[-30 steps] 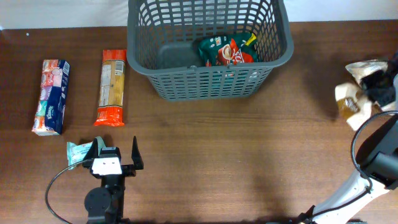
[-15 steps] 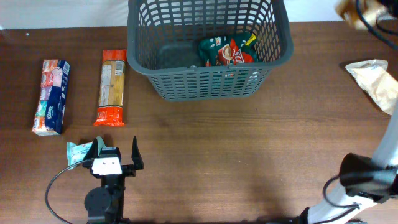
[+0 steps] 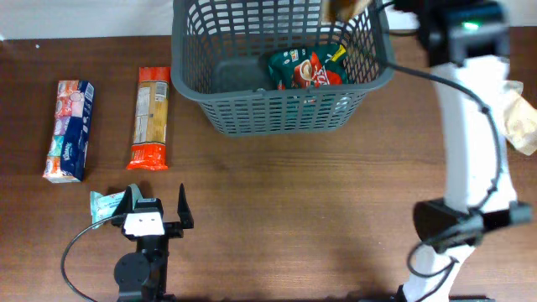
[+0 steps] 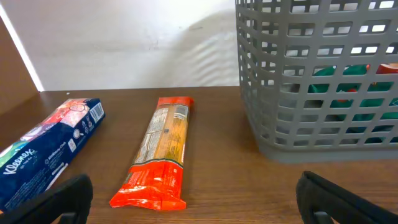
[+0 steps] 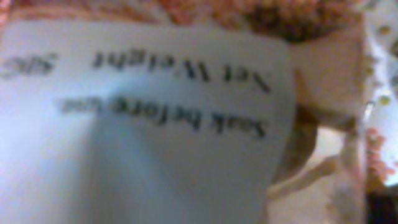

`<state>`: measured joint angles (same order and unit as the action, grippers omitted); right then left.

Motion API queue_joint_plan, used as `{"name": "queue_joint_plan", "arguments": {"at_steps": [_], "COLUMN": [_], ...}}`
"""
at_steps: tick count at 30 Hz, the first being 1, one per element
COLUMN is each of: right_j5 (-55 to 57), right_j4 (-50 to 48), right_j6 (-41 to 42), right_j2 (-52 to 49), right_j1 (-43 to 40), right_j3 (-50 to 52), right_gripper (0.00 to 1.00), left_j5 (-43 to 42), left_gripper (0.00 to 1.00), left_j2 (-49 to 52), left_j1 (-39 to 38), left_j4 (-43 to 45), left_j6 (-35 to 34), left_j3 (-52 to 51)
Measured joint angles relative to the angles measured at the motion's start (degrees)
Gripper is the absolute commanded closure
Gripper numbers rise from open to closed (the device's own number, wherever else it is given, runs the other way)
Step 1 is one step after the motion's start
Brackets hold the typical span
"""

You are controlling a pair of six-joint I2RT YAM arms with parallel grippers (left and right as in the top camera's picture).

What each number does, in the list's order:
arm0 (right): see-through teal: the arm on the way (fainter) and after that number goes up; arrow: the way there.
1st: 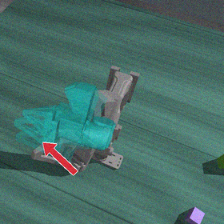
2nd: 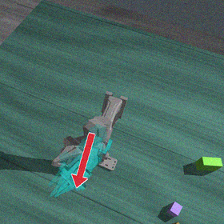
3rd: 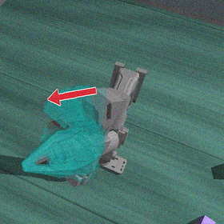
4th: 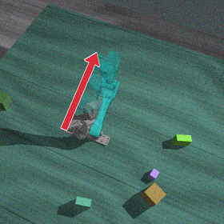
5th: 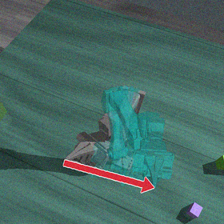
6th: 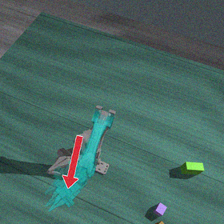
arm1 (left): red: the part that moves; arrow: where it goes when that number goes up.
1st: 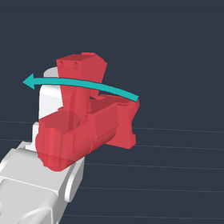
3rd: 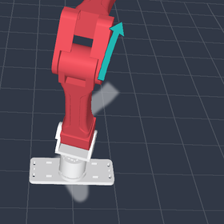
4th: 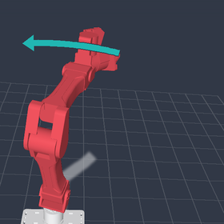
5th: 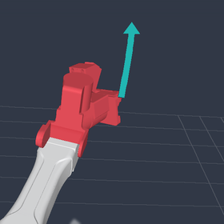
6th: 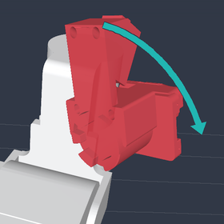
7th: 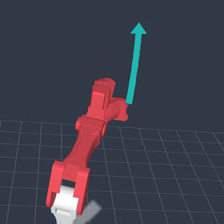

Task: Pack container
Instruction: 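Carry the snack bag left over the basket, then release the snack bag into the basket and withdraw right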

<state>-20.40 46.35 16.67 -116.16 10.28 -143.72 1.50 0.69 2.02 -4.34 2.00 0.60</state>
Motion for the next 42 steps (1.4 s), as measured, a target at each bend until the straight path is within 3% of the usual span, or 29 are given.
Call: {"name": "queue_joint_plan", "arguments": {"at_steps": [5,13,14,15,16,24,25,28,30,32,42], "right_j5": [3.6,8.4,8.8,9.0,9.3,10.6,10.7,11.2,11.4,11.4,11.6], "right_j4": [4.7,10.1,10.6,10.9,11.2,13.3,13.8,15.0,15.0,15.0,14.9], "right_j6": [-2.5,-3.7,-3.7,-3.8,-4.1,-6.1,-6.1,-6.4,-6.6,-6.7,-7.2], "right_j2": [-6.0,-12.9,-13.6,-14.1,-14.6,-15.2,-15.2,-15.2,-15.2,-15.2,-15.2], "right_j1": [3.9,3.7,3.5,3.4,3.3,3.3,3.3,3.3,3.3,3.3,3.3], "right_j3": [0.4,0.5,0.5,0.5,0.5,0.7,0.7,0.7,0.7,0.7,0.7], "right_gripper": [0.96,0.96,0.9,0.77,0.75,0.74,0.68,0.23,0.08,0.01,0.01], "left_j5": [0.0,0.0,0.0,0.0,0.0,0.0,0.0,0.0,0.0,0.0,0.0], "left_gripper": [0.01,0.01,0.01,0.01,0.01,0.01,0.01,0.01,0.01,0.01,0.01], "left_j2": [0.0,0.0,0.0,0.0,0.0,0.0,0.0,0.0,0.0,0.0,0.0], "left_j1": [0.0,0.0,0.0,0.0,0.0,0.0,0.0,0.0,0.0,0.0,0.0], "left_j4": [0.0,0.0,0.0,0.0,0.0,0.0,0.0,0.0,0.0,0.0,0.0], "left_j6": [0.0,0.0,0.0,0.0,0.0,0.0,0.0,0.0,0.0,0.0,0.0], "left_j3": [0.0,0.0,0.0,0.0,0.0,0.0,0.0,0.0,0.0,0.0,0.0]}}
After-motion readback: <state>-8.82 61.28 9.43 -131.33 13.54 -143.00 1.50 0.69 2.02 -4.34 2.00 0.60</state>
